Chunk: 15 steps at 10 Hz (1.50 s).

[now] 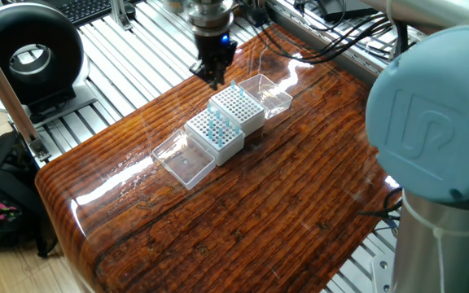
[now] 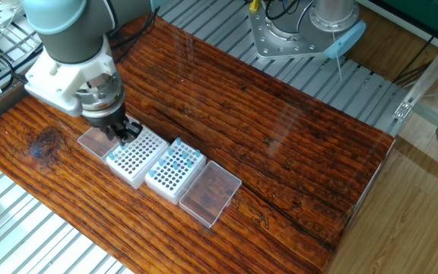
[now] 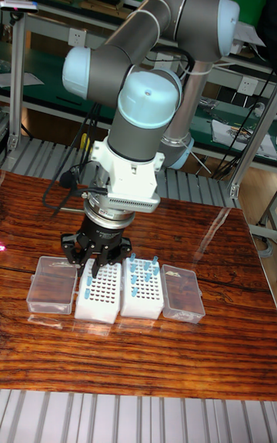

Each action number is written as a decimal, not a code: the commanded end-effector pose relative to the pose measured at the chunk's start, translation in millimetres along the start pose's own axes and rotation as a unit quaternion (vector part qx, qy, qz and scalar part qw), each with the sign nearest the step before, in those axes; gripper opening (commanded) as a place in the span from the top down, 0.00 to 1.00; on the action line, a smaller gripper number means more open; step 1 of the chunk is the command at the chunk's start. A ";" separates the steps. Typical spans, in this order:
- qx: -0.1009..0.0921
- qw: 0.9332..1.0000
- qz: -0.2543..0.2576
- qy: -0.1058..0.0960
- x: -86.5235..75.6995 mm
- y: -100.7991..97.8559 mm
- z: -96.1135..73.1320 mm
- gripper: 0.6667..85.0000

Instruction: Transfer all medium pipette tips from one holder to another

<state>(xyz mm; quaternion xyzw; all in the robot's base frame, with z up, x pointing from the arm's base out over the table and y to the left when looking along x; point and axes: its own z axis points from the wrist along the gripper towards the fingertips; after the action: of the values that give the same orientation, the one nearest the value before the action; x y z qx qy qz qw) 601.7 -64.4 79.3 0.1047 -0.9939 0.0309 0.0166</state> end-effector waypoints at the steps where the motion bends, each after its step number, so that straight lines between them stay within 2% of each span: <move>1: -0.010 1.000 0.003 -0.008 1.9 5.8 3.2 0.64; 5: -0.005 1.000 0.001 -0.018 -5.0 3.8 8.2 0.64; 15: -0.012 0.999 0.007 -0.031 -13.2 8.2 12.2 0.73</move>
<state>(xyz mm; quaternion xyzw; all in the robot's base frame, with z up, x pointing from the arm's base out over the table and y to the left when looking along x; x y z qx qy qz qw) 610.2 -58.1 65.3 0.1034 -0.9943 0.0234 -0.0084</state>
